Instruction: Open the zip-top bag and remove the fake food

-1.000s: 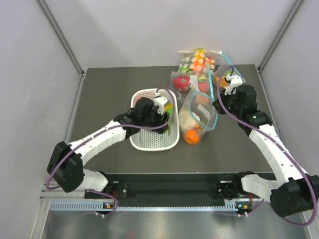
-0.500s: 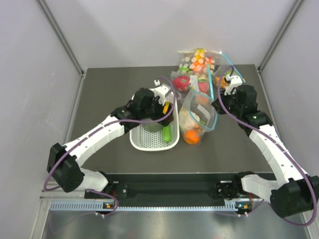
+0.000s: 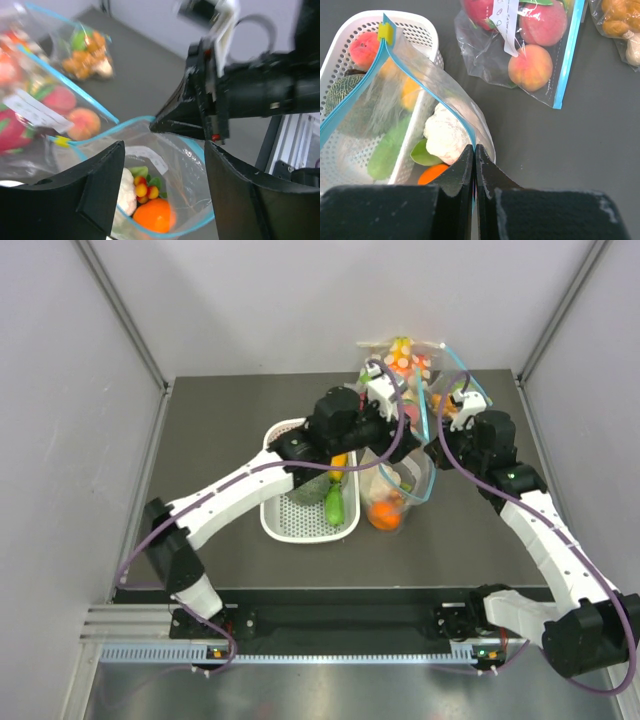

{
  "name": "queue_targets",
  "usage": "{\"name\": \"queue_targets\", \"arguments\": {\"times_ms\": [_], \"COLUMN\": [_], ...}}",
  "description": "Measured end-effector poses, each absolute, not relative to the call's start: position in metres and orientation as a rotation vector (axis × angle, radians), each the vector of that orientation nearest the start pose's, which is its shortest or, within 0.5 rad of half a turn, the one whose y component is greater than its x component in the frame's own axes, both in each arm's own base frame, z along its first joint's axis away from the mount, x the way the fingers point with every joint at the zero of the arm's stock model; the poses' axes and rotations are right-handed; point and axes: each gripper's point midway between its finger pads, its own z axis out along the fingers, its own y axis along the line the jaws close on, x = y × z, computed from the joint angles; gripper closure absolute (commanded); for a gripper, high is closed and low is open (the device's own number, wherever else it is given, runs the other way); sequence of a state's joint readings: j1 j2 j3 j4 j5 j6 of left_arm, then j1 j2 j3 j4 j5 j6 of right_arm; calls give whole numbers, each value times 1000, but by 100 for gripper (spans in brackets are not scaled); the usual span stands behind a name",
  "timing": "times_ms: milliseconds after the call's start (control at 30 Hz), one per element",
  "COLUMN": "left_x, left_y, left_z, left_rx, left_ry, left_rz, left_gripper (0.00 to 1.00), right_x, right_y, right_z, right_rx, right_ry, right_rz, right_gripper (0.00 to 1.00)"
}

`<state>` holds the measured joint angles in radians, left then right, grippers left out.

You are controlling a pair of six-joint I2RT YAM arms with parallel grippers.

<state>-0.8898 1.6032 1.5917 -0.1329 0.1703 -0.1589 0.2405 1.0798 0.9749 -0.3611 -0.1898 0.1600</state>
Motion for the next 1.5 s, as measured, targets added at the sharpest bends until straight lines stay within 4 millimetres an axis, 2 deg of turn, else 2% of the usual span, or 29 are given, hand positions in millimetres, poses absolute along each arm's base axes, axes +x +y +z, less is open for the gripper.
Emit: {"name": "queue_targets", "arguments": {"times_ms": [133,200,300,567,667,867,1033,1500], "left_x": [308,313,318,326,319,295,286,282], "left_y": [-447,-453,-450,-444,-442,-441,-432,-432], "left_z": [296,269,241,224,205,153,125,97], "left_rx": [795,796,781,770,815,917,935,892], "left_ry": [1771,1836,1923,2018,2069,2201,2282,2347], "left_rz": [-912,-894,-844,-720,-669,-611,-581,-600], "left_gripper": [35,37,39,38,37,38,39,39], "right_x": [326,324,320,317,316,315,313,313], "right_y": [121,120,120,119,119,119,120,120], "right_z": [235,237,240,232,227,225,220,220], "right_rx": [-203,-203,-204,-204,-204,-204,-207,-208], "right_ry": [2042,2034,2023,2039,2048,2052,2061,2064], "right_rz": [444,444,444,444,444,445,447,447], "right_gripper": [100,100,100,100,100,100,100,100]}}
